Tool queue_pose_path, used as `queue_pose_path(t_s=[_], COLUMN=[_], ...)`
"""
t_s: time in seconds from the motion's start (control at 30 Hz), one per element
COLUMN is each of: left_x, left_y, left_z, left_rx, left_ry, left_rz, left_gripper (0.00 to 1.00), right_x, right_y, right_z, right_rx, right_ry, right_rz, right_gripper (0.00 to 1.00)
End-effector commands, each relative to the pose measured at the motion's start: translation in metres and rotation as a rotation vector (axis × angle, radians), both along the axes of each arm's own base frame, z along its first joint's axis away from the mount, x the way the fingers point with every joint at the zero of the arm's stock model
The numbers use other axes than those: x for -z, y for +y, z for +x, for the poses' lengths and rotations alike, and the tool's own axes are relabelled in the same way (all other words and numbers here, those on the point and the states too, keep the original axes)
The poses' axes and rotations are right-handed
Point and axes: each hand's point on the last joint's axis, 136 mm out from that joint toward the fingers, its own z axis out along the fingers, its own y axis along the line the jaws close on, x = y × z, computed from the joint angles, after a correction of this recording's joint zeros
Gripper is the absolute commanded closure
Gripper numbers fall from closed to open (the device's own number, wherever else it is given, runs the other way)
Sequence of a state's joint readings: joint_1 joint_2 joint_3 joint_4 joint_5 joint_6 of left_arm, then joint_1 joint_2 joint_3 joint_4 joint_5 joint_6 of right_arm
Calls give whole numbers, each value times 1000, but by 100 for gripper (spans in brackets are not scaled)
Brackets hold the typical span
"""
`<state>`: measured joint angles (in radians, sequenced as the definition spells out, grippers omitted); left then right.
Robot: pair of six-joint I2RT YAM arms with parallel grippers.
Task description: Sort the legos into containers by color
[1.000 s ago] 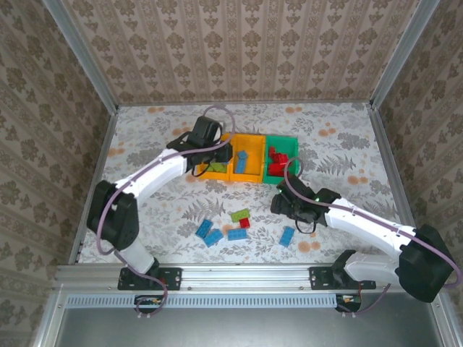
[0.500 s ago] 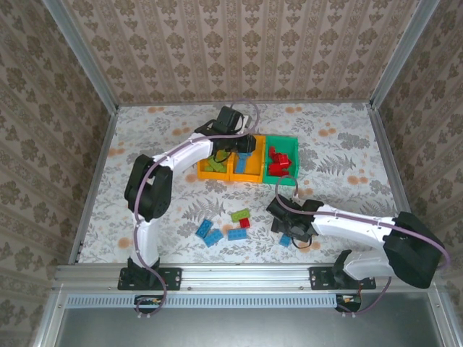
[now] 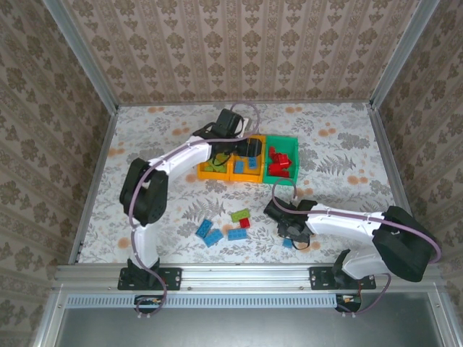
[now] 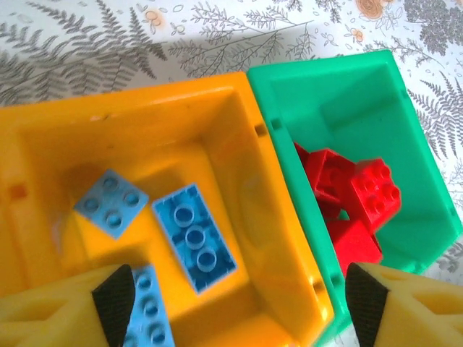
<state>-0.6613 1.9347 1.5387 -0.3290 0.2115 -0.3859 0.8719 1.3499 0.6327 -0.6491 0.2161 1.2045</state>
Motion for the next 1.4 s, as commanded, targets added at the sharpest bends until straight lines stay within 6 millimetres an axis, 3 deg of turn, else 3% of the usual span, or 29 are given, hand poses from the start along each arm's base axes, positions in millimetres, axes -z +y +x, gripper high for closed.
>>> queue_pose_path(t_s=[0.0,0.17,0.3,0.4,0.5,0.67,0.83,1.1,1.23,1.37], left_x=[-34,-31,-23,-3,17,35,48,63,73,82], left_y=[21,54,76,94,100,100,96,88,81,75], left_z=[-14,-51,-82,-104,-128,-162,-189,-227,-246,-259], left_rx=[-7,44,76,63,73,136,211,360,450,530], left_ry=[-96,-151,-155,-102,-62,-57,-64,-72,-73,-90], left_rz=[18,76,102,140,148,158,186,205,234,286], left_gripper=[17,6,0,0,0,0,0,0,0,0], right_x=[-22,-72,-115,-142,-155,-146,-120,-110,-113,-121], right_y=[15,45,64,72,86,108,113,120,121,120], right_z=[19,58,104,143,182,241,279,295,296,295], right_rx=[-28,-123,-165,-176,-212,-253,-249,-246,-256,-264], right_ry=[-99,-247,-360,-433,-466,-434,-374,-371,-373,-385], right_rz=[49,149,235,274,278,273,225,220,220,222], right_gripper=[75,75,75,75,75,75,72,54,41,36])
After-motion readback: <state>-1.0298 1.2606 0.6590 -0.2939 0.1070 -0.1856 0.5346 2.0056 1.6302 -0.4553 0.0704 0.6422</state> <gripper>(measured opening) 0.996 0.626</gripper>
